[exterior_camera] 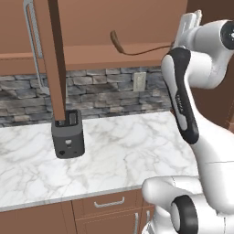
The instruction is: Open the cabinet and move the ladle to the pot. Then close the cabinet.
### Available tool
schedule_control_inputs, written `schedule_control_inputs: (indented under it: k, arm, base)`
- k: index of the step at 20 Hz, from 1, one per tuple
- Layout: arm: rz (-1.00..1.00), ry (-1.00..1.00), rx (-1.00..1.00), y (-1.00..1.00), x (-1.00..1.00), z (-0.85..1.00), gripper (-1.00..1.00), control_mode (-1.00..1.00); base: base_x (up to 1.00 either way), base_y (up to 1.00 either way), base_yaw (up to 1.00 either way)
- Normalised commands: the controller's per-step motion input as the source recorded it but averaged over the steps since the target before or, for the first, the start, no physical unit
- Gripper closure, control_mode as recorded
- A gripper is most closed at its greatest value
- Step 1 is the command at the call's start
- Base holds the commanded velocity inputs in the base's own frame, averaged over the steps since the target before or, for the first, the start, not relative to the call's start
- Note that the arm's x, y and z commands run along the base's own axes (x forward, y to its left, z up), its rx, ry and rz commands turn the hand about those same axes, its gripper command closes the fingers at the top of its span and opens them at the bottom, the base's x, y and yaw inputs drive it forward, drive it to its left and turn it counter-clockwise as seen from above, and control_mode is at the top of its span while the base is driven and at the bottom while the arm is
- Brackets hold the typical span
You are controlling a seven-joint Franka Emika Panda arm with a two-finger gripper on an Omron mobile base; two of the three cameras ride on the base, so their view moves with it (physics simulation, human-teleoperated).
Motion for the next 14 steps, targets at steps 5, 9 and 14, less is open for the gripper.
schedule_control_inputs:
  k: [5, 9, 14]
  arm:
    - [-0.02, 0.08, 0.11, 0.0, -0.98, 0.0, 1.0, -1.0]
    - [0.0, 0.09, 0.03, 0.0, -0.94, 0.0, 1.0, -1.0]
    - [0.03, 0.01, 0.0, -0.01, -0.95, -0.07, 1.0, -1.0]
  base:
    - [0.0, 0.0, 0.0]
    - [0.0, 0.0, 0.0]
    - [0.0, 0.0, 0.0]
